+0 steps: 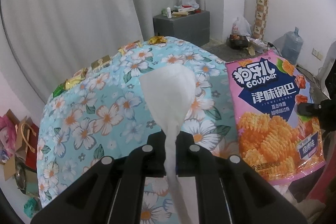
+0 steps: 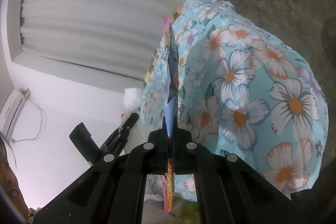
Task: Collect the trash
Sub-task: 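Carry chip bag and tissue over the wastebasket and open both tools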
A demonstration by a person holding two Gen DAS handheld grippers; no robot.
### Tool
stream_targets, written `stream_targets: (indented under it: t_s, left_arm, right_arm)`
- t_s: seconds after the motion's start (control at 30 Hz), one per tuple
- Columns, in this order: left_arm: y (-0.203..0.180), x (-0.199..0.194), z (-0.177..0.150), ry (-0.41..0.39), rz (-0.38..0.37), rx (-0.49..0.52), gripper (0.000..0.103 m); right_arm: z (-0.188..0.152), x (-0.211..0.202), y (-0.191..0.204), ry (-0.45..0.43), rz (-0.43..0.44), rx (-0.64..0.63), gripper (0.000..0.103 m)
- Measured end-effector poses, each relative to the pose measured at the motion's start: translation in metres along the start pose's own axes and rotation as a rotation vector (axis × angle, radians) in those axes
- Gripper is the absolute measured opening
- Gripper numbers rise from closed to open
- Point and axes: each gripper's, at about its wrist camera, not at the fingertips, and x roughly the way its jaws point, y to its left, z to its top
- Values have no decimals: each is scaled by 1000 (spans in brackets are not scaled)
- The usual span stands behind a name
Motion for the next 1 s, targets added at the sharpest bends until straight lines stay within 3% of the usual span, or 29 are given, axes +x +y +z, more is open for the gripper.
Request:
stream_targets:
  t_s: [0.27,0.43,0.67,0.83,1.0]
  left_arm:
    - [-30,-13,8,-27,-7,66,5]
    - [-58,-23,22,-57,-80,105,5]
    - [-116,-11,65,-57,-312,144,5]
    - [-194,23,105,48,-531,204,5]
    - [-293,69,127,178,-681,278,5]
  right_arm:
    - [-6,-25,-7,-58,32,9,1]
    - [-8,-65,-10,-146,30,3,1]
    - [-3,-154,-25,-395,-92,9,1]
    - [-8,-220,-71,-611,-230,138,1]
    - [-9,-240,-132,-688,-279,320,1]
